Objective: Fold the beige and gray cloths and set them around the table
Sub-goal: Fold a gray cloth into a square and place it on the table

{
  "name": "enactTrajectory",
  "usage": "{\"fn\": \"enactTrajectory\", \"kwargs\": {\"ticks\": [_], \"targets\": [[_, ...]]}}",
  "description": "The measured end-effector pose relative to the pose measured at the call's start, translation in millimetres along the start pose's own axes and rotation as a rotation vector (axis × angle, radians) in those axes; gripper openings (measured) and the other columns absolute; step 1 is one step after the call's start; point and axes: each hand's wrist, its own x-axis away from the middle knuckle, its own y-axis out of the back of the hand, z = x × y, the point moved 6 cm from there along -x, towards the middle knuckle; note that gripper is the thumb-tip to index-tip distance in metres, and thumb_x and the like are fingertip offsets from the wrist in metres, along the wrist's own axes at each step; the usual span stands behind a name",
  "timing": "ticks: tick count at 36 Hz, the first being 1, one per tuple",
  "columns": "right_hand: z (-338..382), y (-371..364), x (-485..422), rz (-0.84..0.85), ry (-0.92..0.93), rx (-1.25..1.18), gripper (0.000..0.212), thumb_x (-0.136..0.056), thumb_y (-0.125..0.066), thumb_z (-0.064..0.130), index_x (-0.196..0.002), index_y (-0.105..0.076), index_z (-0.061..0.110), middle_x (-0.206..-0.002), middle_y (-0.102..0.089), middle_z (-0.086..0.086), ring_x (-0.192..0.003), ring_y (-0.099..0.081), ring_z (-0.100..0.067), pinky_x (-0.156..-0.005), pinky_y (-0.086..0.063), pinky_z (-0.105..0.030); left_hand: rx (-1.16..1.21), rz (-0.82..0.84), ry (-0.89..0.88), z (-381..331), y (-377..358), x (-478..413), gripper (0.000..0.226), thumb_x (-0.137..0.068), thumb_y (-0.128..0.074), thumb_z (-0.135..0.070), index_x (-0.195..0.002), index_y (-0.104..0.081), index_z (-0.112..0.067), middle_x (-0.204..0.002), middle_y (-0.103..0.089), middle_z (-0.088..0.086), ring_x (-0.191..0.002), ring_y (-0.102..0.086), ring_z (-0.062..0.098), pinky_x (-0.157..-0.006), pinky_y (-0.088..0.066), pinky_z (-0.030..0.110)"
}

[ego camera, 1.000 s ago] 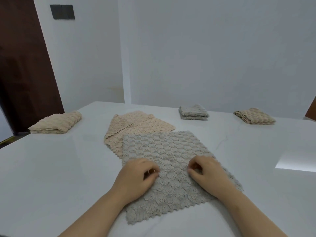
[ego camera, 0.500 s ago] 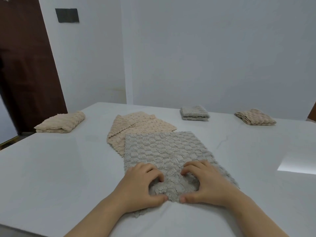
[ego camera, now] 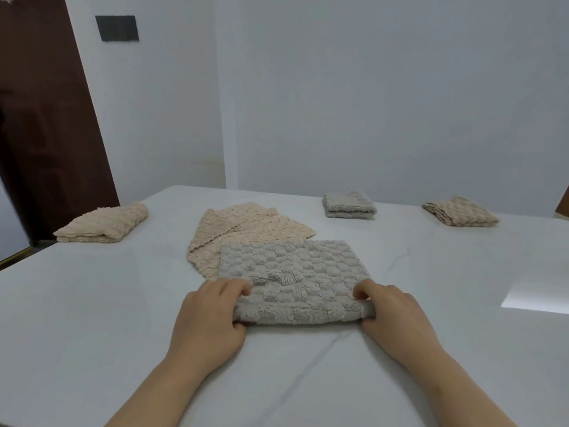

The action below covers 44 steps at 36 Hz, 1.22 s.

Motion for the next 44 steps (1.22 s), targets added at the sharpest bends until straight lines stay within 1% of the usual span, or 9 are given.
{"fn": "enactTrajectory", "kwargs": {"ticks": [4, 11, 16, 22, 25, 31, 35, 39, 44], "targets": [[-10, 1, 0, -0.017, -0.111, -0.203, 0.034, -0.078, -0.051, 0.006, -0.107, -0.05, 0.023, -0.095, -0.054, 0.013, -0.095, -0.05, -0.016, -0.079, -0.036, -0.027, 0.159, -0.012, 0.153, 13, 7, -1, 0.039, -0.061, -0.061, -0.006, -0.074, -0.039, -0.036, -0.074, -0.049, -0.018, -0.079, -0.054, 0.019, -0.064, -0.033, 0.027], [-29, 6, -4, -0.178, -0.269, -0.416, 0.035, -0.074, -0.062, 0.009, -0.108, -0.058, 0.018, -0.103, -0.056, 0.0, -0.1, -0.049, -0.018, -0.08, -0.035, -0.027, 0.592, -0.171, 0.32, 20, 17, 0, 0.037, -0.072, -0.066, 0.001, -0.076, -0.056, -0.034, -0.084, -0.061, -0.03, -0.079, -0.054, -0.014, -0.065, -0.036, -0.001], [-30, 10, -2, -0.2, -0.325, -0.658, 0.015, -0.078, -0.059, 0.006, -0.087, -0.061, 0.019, -0.091, -0.063, -0.001, -0.087, -0.057, -0.02, -0.073, -0.041, -0.031, 0.794, -0.196, 0.435, 24, 19, 2, 0.037, -0.062, -0.072, -0.025, -0.088, -0.053, -0.043, -0.08, -0.064, -0.012, -0.064, -0.057, -0.005, -0.063, -0.044, 0.016], [-27, 7, 0, -0.188, -0.369, -1.031, 0.022, -0.077, -0.059, -0.002, -0.077, -0.068, 0.018, -0.077, -0.067, 0.0, -0.075, -0.058, -0.019, -0.074, -0.047, -0.035, 0.76, -0.216, 0.462, 29, 15, 2, 0.015, -0.081, -0.067, -0.021, -0.076, -0.055, -0.028, -0.069, -0.058, -0.016, -0.067, -0.053, 0.005, -0.061, -0.038, 0.017], [-26, 7, -1, -0.165, -0.356, -1.186, 0.014, -0.069, -0.063, 0.002, -0.08, -0.065, 0.009, -0.078, -0.063, -0.01, -0.074, -0.057, -0.023, -0.067, -0.048, -0.032, 0.689, -0.192, 0.442, 29, 12, 2, 0.035, -0.086, -0.063, -0.02, -0.058, -0.042, -0.018, -0.048, -0.049, -0.015, -0.051, -0.043, 0.004, -0.048, -0.029, 0.014], [-28, 12, -2, -0.241, -0.35, -1.468, 0.03, -0.084, -0.047, -0.014, -0.084, -0.059, 0.013, -0.09, -0.06, -0.003, -0.058, -0.057, -0.014, -0.051, -0.052, -0.017, 0.652, -0.169, 0.44, 26, 14, 2, 0.029, -0.085, -0.062, -0.013, -0.07, -0.053, -0.036, -0.066, -0.06, -0.014, -0.067, -0.053, 0.0, -0.056, -0.036, 0.005], [-29, 14, -3, -0.228, -0.349, -1.621, 0.029, -0.085, -0.043, -0.014, -0.09, -0.059, 0.01, -0.093, -0.064, -0.005, -0.062, -0.068, -0.012, -0.059, -0.057, -0.018, 0.659, -0.182, 0.461, 26, 17, 2, 0.028, -0.088, -0.058, -0.013, -0.077, -0.054, -0.039, -0.077, -0.061, -0.015, -0.074, -0.052, -0.002, -0.059, -0.036, 0.003], [-31, 3, -5, -0.195, -0.415, -1.472, 0.031, -0.082, -0.049, -0.017, -0.104, -0.055, 0.004, -0.093, -0.067, -0.009, -0.081, -0.069, -0.015, -0.072, -0.055, -0.018, 0.601, -0.152, 0.419, 23, 13, 0, 0.016, -0.092, -0.053, -0.017, -0.081, -0.055, -0.028, -0.072, -0.058, -0.015, -0.071, -0.05, -0.004, -0.06, -0.035, 0.001], [-38, -2, -2, -0.171, -0.419, -0.812, 0.028, -0.082, -0.059, 0.0, -0.107, -0.06, 0.013, -0.096, -0.065, 0.0, -0.093, -0.061, -0.019, -0.087, -0.046, -0.031, 0.47, -0.041, 0.399, 22, 2, -1, 0.031, -0.093, -0.05, -0.025, -0.065, -0.04, -0.015, -0.056, -0.043, -0.003, -0.056, -0.041, 0.01, -0.053, -0.029, 0.021]]}}
